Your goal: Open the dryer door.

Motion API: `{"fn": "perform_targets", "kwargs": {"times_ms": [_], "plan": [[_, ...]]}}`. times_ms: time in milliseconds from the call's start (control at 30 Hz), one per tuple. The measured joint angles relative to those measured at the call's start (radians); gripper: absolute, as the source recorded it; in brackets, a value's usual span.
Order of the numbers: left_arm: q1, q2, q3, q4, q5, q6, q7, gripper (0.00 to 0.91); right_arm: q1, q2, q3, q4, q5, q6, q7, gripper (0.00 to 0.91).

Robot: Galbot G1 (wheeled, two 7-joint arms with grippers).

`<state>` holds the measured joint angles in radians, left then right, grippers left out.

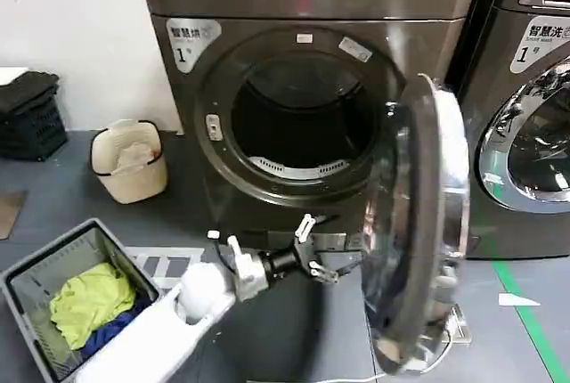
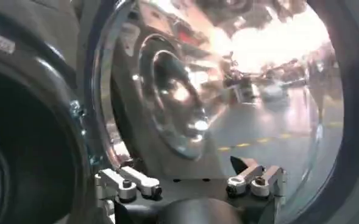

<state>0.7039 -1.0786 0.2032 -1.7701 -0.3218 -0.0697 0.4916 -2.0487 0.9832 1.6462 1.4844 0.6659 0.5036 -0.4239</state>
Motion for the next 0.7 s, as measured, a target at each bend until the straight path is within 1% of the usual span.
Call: {"fn": "perform_targets", "kwargs": {"times_ms": [67,167,267,300,433,500,633,700], "plan": [[-0.013,-0.013,0.015,0.011,0.001,-0.001,-0.004,0.907,-0.003,-0.002,0.037,-0.039,-0.024,-0.038,0.077,0.907],[-0.032,-0.033,0.037,0.025,0.005,-0.003,-0.013,0.907,-0.006,-0.004,0.090,-0.101,-0.076,-0.113,0.202,0.907],[-0.051,-0.058,0.060,0.047,0.016,-0.006,-0.025,0.907,-0.011,-0.004,0.133,-0.144,-0.125,-0.198,0.309,0.907],[-0.060,-0.069,0.069,0.056,0.021,-0.006,-0.029,0.907,-0.009,-0.004,0.147,-0.153,-0.133,-0.237,0.351,0.907],[-0.084,-0.107,0.093,0.087,0.038,-0.012,-0.044,0.907,-0.001,-0.005,0.198,-0.182,-0.139,-0.378,0.449,0.907],[-0.096,-0.125,0.102,0.102,0.050,-0.013,-0.051,0.907,0.005,-0.008,0.220,-0.192,-0.137,-0.436,0.475,0.907],[-0.123,-0.170,0.113,0.140,0.069,-0.013,-0.068,0.907,0.017,-0.006,0.260,-0.200,-0.143,-0.532,0.524,0.907],[-0.132,-0.194,0.117,0.159,0.078,-0.013,-0.073,0.907,0.022,-0.003,0.276,-0.204,-0.146,-0.567,0.545,0.907]]}}
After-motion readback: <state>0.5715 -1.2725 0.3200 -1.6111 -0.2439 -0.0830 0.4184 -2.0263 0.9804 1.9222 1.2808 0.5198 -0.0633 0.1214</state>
